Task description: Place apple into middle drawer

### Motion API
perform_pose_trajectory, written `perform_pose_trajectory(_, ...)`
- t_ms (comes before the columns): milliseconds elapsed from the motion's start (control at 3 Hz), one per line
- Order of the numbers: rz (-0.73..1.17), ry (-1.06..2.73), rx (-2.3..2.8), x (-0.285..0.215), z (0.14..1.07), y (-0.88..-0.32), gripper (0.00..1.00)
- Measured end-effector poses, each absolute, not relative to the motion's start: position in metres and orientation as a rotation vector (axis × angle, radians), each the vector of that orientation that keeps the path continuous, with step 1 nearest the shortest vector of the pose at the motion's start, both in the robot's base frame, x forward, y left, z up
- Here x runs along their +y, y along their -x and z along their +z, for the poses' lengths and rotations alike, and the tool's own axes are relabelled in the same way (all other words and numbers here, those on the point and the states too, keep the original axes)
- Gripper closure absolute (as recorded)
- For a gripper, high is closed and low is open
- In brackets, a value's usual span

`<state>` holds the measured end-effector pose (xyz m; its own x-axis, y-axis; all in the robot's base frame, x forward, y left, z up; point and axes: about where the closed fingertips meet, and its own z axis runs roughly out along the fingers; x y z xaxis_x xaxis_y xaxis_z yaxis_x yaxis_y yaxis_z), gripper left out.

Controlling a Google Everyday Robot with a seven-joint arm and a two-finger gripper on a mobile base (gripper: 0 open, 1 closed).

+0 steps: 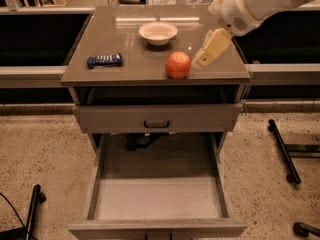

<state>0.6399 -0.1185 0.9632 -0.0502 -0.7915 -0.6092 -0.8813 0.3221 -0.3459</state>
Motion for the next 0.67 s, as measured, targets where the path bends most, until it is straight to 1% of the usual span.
perform_pose_trajectory(333, 0.300, 1.438, 1.865, -0.095, 0.931, -0.667, 0.00)
perform_pose_trajectory(667, 0.425, 1.435, 1.869, -0.067, 0.903, -0.677, 0.00)
